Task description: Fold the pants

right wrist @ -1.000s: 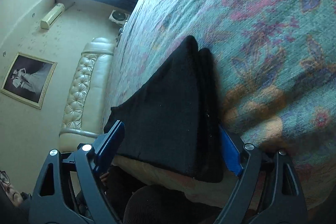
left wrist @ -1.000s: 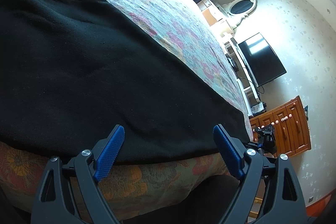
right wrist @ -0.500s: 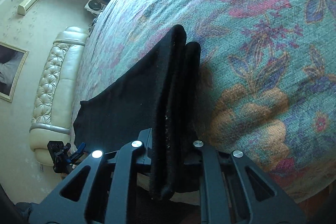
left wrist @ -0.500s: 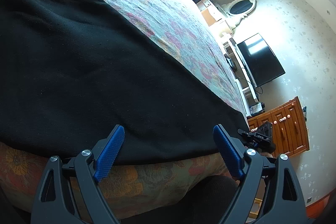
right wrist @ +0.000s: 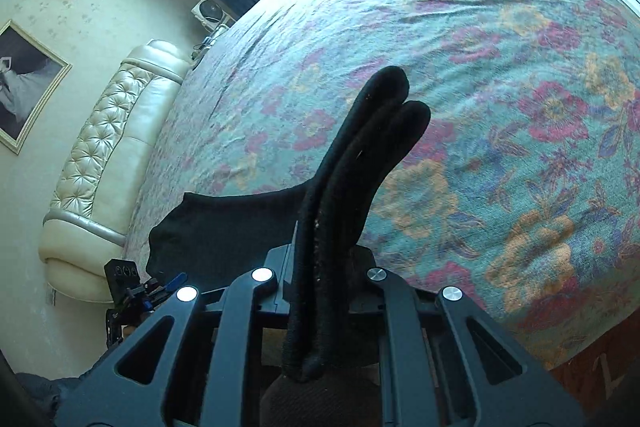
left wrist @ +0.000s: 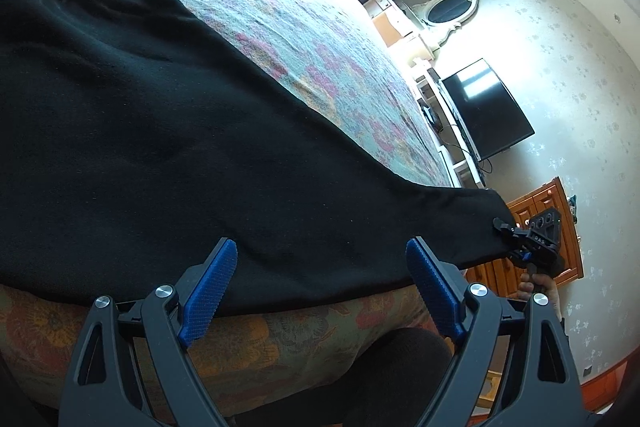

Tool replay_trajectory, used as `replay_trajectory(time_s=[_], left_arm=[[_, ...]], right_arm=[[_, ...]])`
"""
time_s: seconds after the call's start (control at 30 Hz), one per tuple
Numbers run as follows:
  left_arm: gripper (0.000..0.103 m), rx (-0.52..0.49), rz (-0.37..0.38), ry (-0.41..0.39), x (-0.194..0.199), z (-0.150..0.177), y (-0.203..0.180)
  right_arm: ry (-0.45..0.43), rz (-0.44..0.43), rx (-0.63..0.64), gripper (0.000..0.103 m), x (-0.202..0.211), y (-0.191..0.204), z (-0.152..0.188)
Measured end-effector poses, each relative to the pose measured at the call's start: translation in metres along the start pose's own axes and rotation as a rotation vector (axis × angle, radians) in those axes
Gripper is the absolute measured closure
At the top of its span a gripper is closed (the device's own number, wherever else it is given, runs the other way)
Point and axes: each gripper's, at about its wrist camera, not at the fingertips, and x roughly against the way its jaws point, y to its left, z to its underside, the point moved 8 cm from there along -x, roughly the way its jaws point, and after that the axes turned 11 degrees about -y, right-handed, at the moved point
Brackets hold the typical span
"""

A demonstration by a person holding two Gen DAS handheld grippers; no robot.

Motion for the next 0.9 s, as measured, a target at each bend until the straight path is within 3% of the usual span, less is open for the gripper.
replay_trajectory(time_s=[0.17,0.37,0.77,0.9], left_arm=[[0.018,-0.024,-0.024,-0.011,0.021,-0.009,0.017],[0.018,0.023,-0.028,-0.063,0.046,-0.022,0.038],[0.018,0.079,-0.05,-0.116,0.062,-0.042,0.053],[0.018,0.092,-0.051,-0.129,0.064,-0.045,0.054]], right_arm=[[0.013,-0.058,0.069,0.09,-0.013,0.073,-0.005],[0.099,-0.079,0.153,0.09,-0.073,0.149,0.01],[0.316,-0.029,0.274,0.089,-0.226,0.227,0.113],[0.352,0.044,0.357,0.088,-0.254,0.234,0.143]])
